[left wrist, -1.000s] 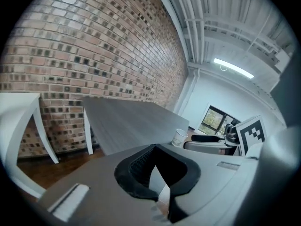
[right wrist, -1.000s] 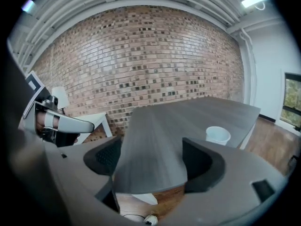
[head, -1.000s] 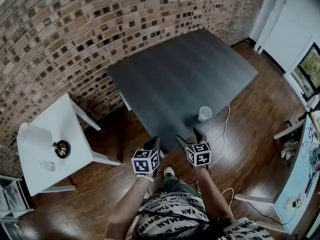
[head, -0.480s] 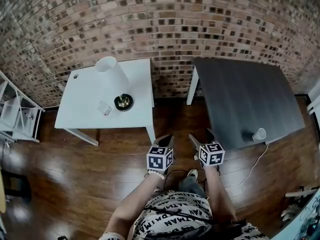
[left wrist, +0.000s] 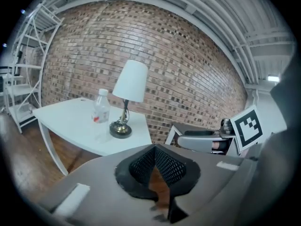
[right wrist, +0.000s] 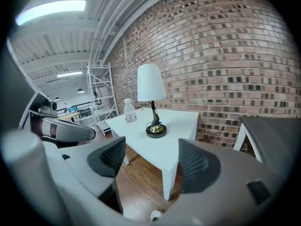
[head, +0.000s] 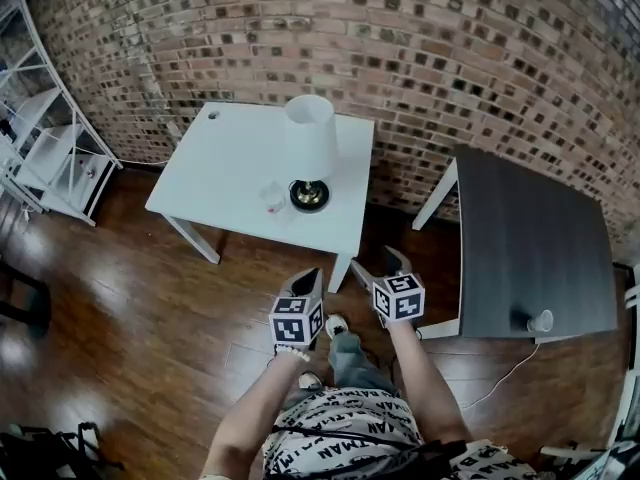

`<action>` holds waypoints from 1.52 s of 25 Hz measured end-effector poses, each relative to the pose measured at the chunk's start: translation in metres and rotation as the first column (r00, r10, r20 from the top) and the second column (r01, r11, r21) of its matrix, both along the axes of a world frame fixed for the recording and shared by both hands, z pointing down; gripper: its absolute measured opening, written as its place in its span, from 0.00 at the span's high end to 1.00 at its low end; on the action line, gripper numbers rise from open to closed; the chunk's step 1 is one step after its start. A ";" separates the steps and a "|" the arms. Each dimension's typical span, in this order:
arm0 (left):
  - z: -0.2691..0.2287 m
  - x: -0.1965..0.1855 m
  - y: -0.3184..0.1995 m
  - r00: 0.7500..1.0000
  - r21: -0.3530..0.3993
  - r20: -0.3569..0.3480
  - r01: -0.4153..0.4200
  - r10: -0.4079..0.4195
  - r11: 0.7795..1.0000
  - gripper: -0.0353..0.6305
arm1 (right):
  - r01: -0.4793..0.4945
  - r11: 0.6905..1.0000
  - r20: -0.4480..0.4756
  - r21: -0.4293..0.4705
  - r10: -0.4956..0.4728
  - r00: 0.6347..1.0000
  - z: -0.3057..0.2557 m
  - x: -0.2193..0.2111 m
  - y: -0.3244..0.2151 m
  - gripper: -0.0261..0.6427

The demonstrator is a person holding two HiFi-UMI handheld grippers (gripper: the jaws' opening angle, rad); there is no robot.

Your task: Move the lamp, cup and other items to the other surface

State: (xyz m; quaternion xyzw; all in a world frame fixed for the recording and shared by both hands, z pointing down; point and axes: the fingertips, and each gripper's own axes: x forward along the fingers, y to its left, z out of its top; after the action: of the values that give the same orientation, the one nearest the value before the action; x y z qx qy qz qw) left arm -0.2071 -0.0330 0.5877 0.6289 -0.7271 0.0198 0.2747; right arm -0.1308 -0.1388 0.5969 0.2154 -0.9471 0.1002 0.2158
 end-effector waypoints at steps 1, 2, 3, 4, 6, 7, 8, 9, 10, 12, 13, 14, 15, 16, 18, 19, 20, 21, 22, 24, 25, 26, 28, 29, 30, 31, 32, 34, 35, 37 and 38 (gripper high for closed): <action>-0.002 -0.011 -0.001 1.000 0.004 0.004 0.022 -0.022 1.000 0.95 | 0.022 1.000 0.003 0.001 -0.022 1.000 -0.001 -0.014 -0.002 0.43; -0.003 -0.021 -0.002 0.999 0.008 0.006 0.043 -0.043 0.999 0.95 | 0.044 0.999 0.007 0.003 -0.044 0.999 -0.001 -0.028 -0.004 0.45; -0.003 -0.030 -0.003 0.998 0.011 0.007 0.061 -0.061 0.998 0.95 | 0.063 0.998 0.009 0.006 -0.064 0.998 -0.001 -0.041 -0.007 0.46; -0.003 -0.039 -0.005 0.997 0.013 0.008 0.077 -0.077 0.997 0.95 | 0.082 0.997 0.011 0.009 -0.082 0.997 0.000 -0.054 -0.011 0.46; -0.004 -0.055 -0.012 0.995 0.017 0.012 0.102 -0.103 0.995 0.95 | 0.116 0.993 0.012 0.009 -0.116 0.993 0.005 -0.078 -0.020 0.46; -0.004 -0.063 -0.016 0.993 0.019 0.014 0.116 -0.116 0.993 0.95 | 0.133 0.991 0.013 0.007 -0.133 0.991 0.006 -0.090 -0.026 0.46; -0.004 -0.070 -0.021 0.991 0.019 0.013 0.131 -0.131 0.991 0.95 | 0.151 0.988 0.015 0.006 -0.151 0.988 0.007 -0.102 -0.031 0.46; -0.003 -0.077 -0.026 0.989 0.018 0.010 0.146 -0.146 0.989 0.95 | 0.169 0.986 0.019 0.008 -0.169 0.985 0.008 -0.114 -0.037 0.47; -0.001 -0.082 -0.031 0.988 0.015 0.006 0.157 -0.157 0.987 0.95 | 0.184 0.983 0.020 0.012 -0.184 0.983 0.009 -0.125 -0.044 0.47; 0.003 -0.088 -0.043 0.986 0.005 0.009 0.165 -0.165 0.986 0.95 | 0.206 0.978 0.019 0.013 -0.206 0.978 0.015 -0.144 -0.059 0.47; 0.005 -0.091 -0.049 0.986 -0.003 0.016 0.167 -0.166 0.986 0.95 | 0.214 0.977 0.021 0.009 -0.214 0.977 0.018 -0.153 -0.067 0.47; 0.007 -0.094 -0.053 0.985 -0.009 0.022 0.169 -0.169 0.986 0.95 | 0.222 0.975 0.025 0.004 -0.222 0.975 0.022 -0.162 -0.073 0.47; 0.009 -0.098 -0.058 0.984 -0.012 0.026 0.175 -0.175 0.984 0.95 | 0.231 0.973 0.029 -0.001 -0.231 0.973 0.026 -0.172 -0.080 0.47; 0.010 -0.102 -0.062 0.983 -0.010 0.027 0.183 -0.183 0.983 0.95 | 0.238 0.971 0.033 -0.006 -0.237 0.971 0.030 -0.181 -0.086 0.47; 0.014 -0.110 -0.071 0.980 -0.010 0.024 0.196 -0.196 0.981 0.95 | 0.246 0.969 0.044 -0.016 -0.245 0.969 0.037 -0.197 -0.096 0.47; 0.017 -0.113 -0.074 0.979 -0.012 0.023 0.202 -0.201 0.979 0.95 | 0.249 0.968 0.053 -0.023 -0.247 0.967 0.039 -0.205 -0.101 0.47; 0.019 -0.117 -0.078 0.977 -0.013 0.025 0.210 -0.210 0.978 0.95 | 0.253 0.967 0.064 -0.028 -0.250 0.966 0.042 -0.214 -0.104 0.47; 0.022 -0.121 -0.081 0.975 -0.014 0.028 0.220 -0.219 0.975 0.95 | 0.258 0.966 0.075 -0.029 -0.256 0.964 0.044 -0.222 -0.107 0.47; 0.024 -0.124 -0.083 0.973 -0.016 0.031 0.229 -0.229 0.973 0.95 | 0.267 0.963 0.086 -0.027 -0.263 0.961 0.045 -0.230 -0.109 0.47; 0.027 -0.130 -0.087 0.970 -0.018 0.035 0.242 -0.241 0.970 0.95 | 0.283 0.959 0.103 -0.016 -0.280 0.954 0.048 -0.245 -0.112 0.47; 0.029 -0.134 -0.089 0.968 -0.018 0.038 0.250 -0.249 0.968 0.95 | 0.286 0.958 0.108 -0.006 -0.284 0.953 0.049 -0.252 -0.114 0.48; 0.030 -0.138 -0.090 0.965 -0.016 0.043 0.260 -0.259 0.965 0.95 | 0.286 0.958 0.115 0.006 -0.285 0.952 0.050 -0.259 -0.116 0.52; 0.033 -0.147 -0.092 0.959 -0.015 0.052 0.278 -0.277 0.960 0.95 | 0.288 0.957 0.131 0.025 -0.289 0.948 0.051 -0.271 -0.119 0.53; 0.034 -0.151 -0.093 0.957 -0.015 0.055 0.285 -0.284 0.958 0.95 | 0.291 0.956 0.138 0.031 -0.293 0.946 0.052 -0.277 -0.121 0.52; 0.036 -0.155 -0.094 0.955 -0.016 0.058 0.292 -0.291 0.956 0.95 | 0.296 0.955 0.146 0.034 -0.298 0.943 0.054 -0.281 -0.122 0.52; 0.037 -0.158 -0.095 0.953 -0.017 0.061 0.299 -0.298 0.954 0.95 | 0.301 0.953 0.157 0.039 -0.304 0.940 0.055 -0.285 -0.123 0.52; 0.038 -0.161 -0.095 0.951 -0.018 0.064 0.306 -0.304 0.952 0.95 | 0.306 0.951 0.171 0.046 -0.310 0.935 0.054 -0.288 -0.124 0.53; 0.041 -0.166 -0.095 0.946 -0.022 0.068 0.319 -0.317 0.948 0.95 | 0.314 0.947 0.200 0.068 -0.321 0.926 0.049 -0.292 -0.124 0.58; 0.043 -0.168 -0.094 0.944 -0.024 0.070 0.325 -0.323 0.945 0.95 | 0.316 0.945 0.208 0.083 -0.327 0.922 0.046 -0.295 -0.124 0.59; 0.044 -0.172 -0.093 0.940 -0.028 0.073 0.335 -0.332 0.942 0.95 | 0.328 0.937 0.208 0.124 -0.347 0.914 0.042 -0.298 -0.123 0.69; 0.045 -0.174 -0.092 0.939 -0.028 0.073 0.338 -0.336 0.941 0.95 | 0.333 0.931 0.204 0.149 -0.359 0.911 0.039 -0.300 -0.122 0.69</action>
State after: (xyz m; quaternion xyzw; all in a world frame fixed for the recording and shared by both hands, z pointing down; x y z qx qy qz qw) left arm -0.3808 -0.1255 0.6326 0.4885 -0.8322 0.0084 0.2621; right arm -0.4306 -0.2606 0.6355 0.0429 -0.9927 0.0316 0.1078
